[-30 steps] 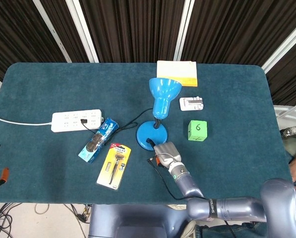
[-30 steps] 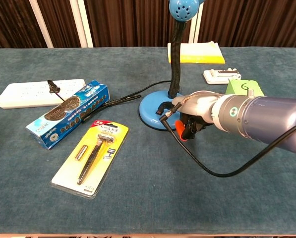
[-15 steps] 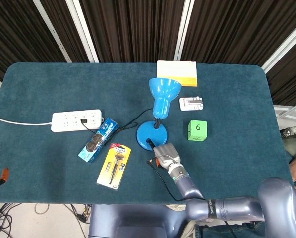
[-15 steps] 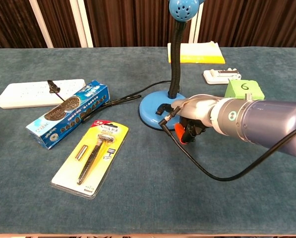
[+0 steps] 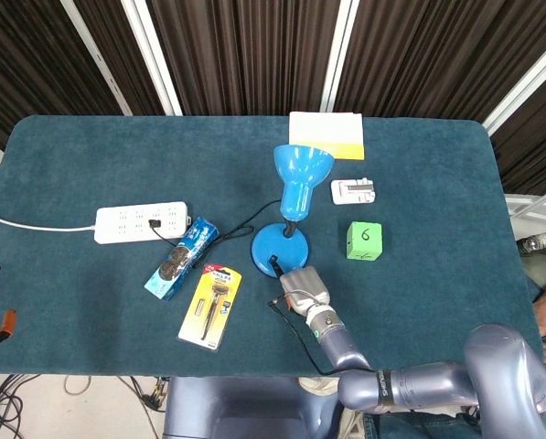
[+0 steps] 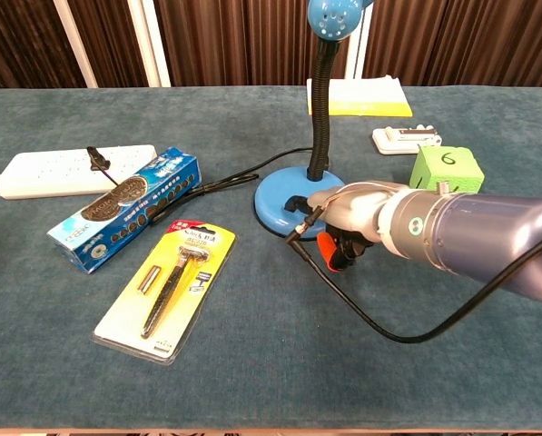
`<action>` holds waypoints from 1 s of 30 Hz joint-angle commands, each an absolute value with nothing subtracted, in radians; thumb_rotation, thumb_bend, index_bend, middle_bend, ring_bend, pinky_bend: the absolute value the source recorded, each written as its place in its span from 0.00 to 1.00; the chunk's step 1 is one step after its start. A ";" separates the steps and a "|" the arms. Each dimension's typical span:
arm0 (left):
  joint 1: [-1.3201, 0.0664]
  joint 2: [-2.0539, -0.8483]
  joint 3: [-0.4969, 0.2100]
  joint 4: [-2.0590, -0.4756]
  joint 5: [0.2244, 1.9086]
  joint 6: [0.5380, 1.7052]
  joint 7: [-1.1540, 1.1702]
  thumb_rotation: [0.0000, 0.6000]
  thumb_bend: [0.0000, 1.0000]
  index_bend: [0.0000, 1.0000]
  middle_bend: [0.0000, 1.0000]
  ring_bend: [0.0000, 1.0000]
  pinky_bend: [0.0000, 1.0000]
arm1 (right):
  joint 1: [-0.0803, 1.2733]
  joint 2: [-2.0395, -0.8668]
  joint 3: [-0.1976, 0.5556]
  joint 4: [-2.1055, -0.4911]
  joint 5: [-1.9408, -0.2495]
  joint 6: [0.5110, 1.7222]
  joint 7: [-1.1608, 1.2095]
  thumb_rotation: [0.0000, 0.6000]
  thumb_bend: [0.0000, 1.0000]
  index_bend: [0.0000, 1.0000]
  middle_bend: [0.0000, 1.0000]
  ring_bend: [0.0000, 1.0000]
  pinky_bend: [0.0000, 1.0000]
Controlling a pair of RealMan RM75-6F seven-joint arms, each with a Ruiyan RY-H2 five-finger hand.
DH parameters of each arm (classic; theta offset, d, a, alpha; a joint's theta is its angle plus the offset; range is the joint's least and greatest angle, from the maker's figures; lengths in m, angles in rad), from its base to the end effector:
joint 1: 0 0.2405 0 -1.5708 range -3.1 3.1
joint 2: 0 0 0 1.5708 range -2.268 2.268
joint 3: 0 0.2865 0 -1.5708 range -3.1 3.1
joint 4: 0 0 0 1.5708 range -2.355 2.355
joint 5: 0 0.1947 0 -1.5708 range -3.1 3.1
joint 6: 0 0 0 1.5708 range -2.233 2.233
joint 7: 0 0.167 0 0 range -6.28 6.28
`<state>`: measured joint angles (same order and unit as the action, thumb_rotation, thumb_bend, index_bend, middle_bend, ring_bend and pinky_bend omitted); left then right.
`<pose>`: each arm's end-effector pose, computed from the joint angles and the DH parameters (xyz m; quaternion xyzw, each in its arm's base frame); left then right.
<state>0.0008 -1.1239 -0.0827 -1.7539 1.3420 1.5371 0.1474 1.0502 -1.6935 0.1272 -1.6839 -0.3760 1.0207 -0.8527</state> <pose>-0.3412 0.1786 0.1935 -0.5180 -0.4267 -0.3511 0.6530 -0.0958 -0.3466 -0.0908 0.8027 -0.4247 0.2012 0.3673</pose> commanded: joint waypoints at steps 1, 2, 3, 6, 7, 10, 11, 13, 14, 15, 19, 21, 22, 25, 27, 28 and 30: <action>0.001 -1.123 -0.084 -1.754 1.341 1.538 0.146 1.00 0.39 0.16 0.00 0.00 0.00 | 1.054 -1.694 0.135 -1.683 -0.376 1.028 -0.848 1.00 0.85 0.02 0.80 0.88 1.00; 0.001 -1.123 -0.085 -1.753 1.340 1.538 0.145 1.00 0.39 0.16 0.00 0.00 0.00 | 1.053 -1.692 0.139 -1.685 -0.379 1.032 -0.844 1.00 0.85 0.02 0.80 0.88 1.00; 0.001 -1.123 -0.085 -1.753 1.339 1.538 0.144 1.00 0.39 0.16 0.00 0.00 0.00 | 1.051 -1.688 0.146 -1.690 -0.386 1.041 -0.834 1.00 0.85 0.02 0.80 0.88 1.00; 0.001 -1.123 -0.085 -1.753 1.339 1.537 0.143 1.00 0.39 0.16 0.00 0.00 0.00 | 1.038 -1.669 0.168 -1.717 -0.421 1.070 -0.800 1.00 0.84 0.01 0.73 0.82 1.00; 0.001 -1.123 -0.084 -1.753 1.340 1.537 0.144 1.00 0.39 0.16 0.00 0.00 0.00 | 1.031 -1.659 0.176 -1.731 -0.433 1.079 -0.785 1.00 0.82 0.00 0.67 0.77 1.00; 0.001 -1.124 -0.083 -1.752 1.343 1.538 0.146 1.00 0.39 0.16 0.00 0.00 0.00 | 0.999 -1.601 0.199 -1.812 -0.473 1.104 -0.729 1.00 0.67 0.00 0.48 0.62 1.00; 0.001 -1.124 -0.083 -1.752 1.343 1.538 0.147 1.00 0.39 0.16 0.00 0.00 0.00 | 0.990 -1.581 0.203 -1.838 -0.483 1.114 -0.719 1.00 0.63 0.00 0.44 0.58 1.00; 0.001 -1.125 -0.082 -1.751 1.344 1.539 0.149 1.00 0.39 0.16 0.00 0.00 0.00 | 0.966 -1.517 0.202 -1.918 -0.496 1.143 -0.710 1.00 0.51 0.00 0.31 0.45 1.00; 0.001 -1.126 -0.082 -1.750 1.344 1.540 0.150 1.00 0.39 0.16 0.00 0.00 0.00 | 0.953 -1.473 0.195 -1.970 -0.502 1.163 -0.714 1.00 0.48 0.00 0.28 0.41 1.00; 0.001 -1.126 -0.082 -1.750 1.344 1.540 0.150 1.00 0.39 0.16 0.00 0.00 0.00 | 0.942 -1.443 0.189 -2.004 -0.508 1.177 -0.716 1.00 0.45 0.00 0.24 0.36 1.00; 0.001 -1.128 -0.083 -1.750 1.343 1.542 0.154 1.00 0.39 0.16 0.00 0.00 0.00 | 0.865 -1.299 0.125 -2.150 -0.606 1.248 -0.702 1.00 0.37 0.00 0.13 0.23 1.00; 0.001 -1.130 -0.084 -1.750 1.345 1.544 0.157 1.00 0.39 0.16 0.00 0.00 0.00 | 0.807 -1.234 0.065 -2.197 -0.697 1.287 -0.685 1.00 0.36 0.00 0.10 0.20 1.00; 0.001 -1.131 -0.084 -1.750 1.346 1.546 0.160 1.00 0.39 0.16 0.00 0.00 0.00 | 0.769 -1.198 0.028 -2.216 -0.759 1.311 -0.668 1.00 0.35 0.00 0.09 0.18 1.00; 0.001 -1.133 -0.084 -1.751 1.350 1.549 0.165 1.00 0.39 0.16 0.00 0.00 0.00 | 0.673 -1.133 -0.060 -2.228 -0.928 1.373 -0.611 1.00 0.31 0.00 0.07 0.15 0.97; 0.001 -1.135 -0.083 -1.751 1.354 1.553 0.169 1.00 0.39 0.16 0.00 0.00 0.00 | 0.594 -1.103 -0.124 -2.204 -1.071 1.442 -0.566 1.00 0.30 0.00 0.06 0.13 0.58; 0.001 -1.137 -0.083 -1.751 1.357 1.554 0.172 1.00 0.39 0.16 0.00 0.00 0.00 | 0.545 -1.094 -0.159 -2.178 -1.152 1.489 -0.539 1.00 0.30 0.00 0.06 0.12 0.28; 0.001 -1.139 -0.081 -1.750 1.361 1.556 0.175 1.00 0.39 0.16 0.00 0.00 0.00 | 0.469 -1.090 -0.207 -2.129 -1.266 1.563 -0.491 1.00 0.30 0.00 0.05 0.11 0.00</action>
